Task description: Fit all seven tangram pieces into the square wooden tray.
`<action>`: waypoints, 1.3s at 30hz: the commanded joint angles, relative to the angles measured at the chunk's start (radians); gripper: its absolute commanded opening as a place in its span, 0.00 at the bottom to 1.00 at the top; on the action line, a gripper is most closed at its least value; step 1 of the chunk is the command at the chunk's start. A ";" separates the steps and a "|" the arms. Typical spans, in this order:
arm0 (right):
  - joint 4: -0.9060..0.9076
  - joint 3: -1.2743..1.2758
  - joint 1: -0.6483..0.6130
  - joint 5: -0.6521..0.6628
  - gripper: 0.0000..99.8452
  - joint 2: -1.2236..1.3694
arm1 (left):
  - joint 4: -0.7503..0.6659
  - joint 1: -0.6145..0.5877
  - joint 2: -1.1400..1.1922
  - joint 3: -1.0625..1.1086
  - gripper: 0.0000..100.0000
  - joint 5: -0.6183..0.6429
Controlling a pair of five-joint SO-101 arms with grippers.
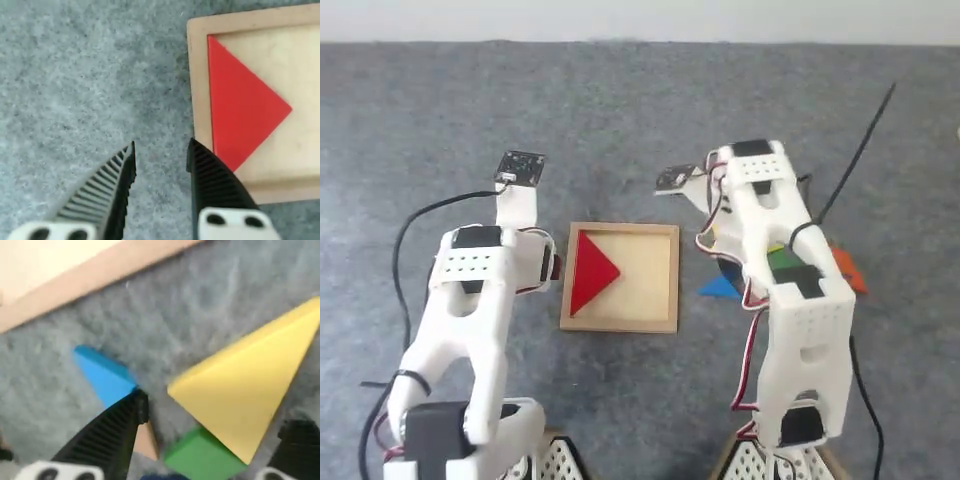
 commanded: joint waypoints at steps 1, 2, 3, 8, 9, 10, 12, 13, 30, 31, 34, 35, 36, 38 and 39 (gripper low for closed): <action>-0.108 0.064 -0.031 -0.028 0.39 -0.111 | -0.021 0.006 -0.026 -0.002 0.16 0.008; -0.124 0.068 -0.038 -0.041 0.39 -0.113 | -0.021 0.006 -0.026 -0.002 0.16 0.008; -0.139 0.068 -0.039 -0.064 0.39 -0.110 | -0.021 0.006 -0.025 -0.002 0.16 0.008; -0.179 0.068 -0.030 -0.091 0.39 -0.074 | -0.031 0.006 -0.032 0.013 0.16 0.008; -0.180 0.068 -0.022 -0.091 0.39 -0.071 | -0.032 0.006 -0.031 0.013 0.16 0.008; -0.185 0.068 -0.015 -0.100 0.39 -0.071 | -0.035 0.006 -0.031 0.013 0.16 0.008; -0.203 0.069 -0.002 -0.127 0.39 -0.071 | -0.037 0.006 -0.029 0.013 0.16 0.008; -0.205 0.069 0.004 -0.127 0.39 -0.067 | -0.037 0.006 -0.029 0.013 0.16 0.008; -0.213 0.101 0.035 -0.087 0.23 -0.065 | -0.034 0.006 -0.031 0.013 0.16 0.003; -0.213 0.101 0.036 -0.087 0.23 -0.065 | -0.034 0.006 -0.031 0.013 0.16 0.003; -0.205 0.101 0.036 -0.087 0.23 -0.074 | -0.034 0.006 -0.031 0.013 0.16 0.003; -0.203 0.100 0.036 -0.089 0.23 -0.076 | -0.034 0.006 -0.031 0.013 0.16 0.003; -0.203 0.097 0.035 -0.089 0.23 -0.076 | -0.034 0.006 -0.031 0.013 0.16 0.003; -0.200 0.098 0.031 -0.089 0.23 -0.091 | -0.034 0.006 -0.031 0.013 0.16 0.003; -0.188 0.098 0.031 -0.089 0.23 -0.105 | -0.034 0.006 -0.031 0.013 0.16 0.003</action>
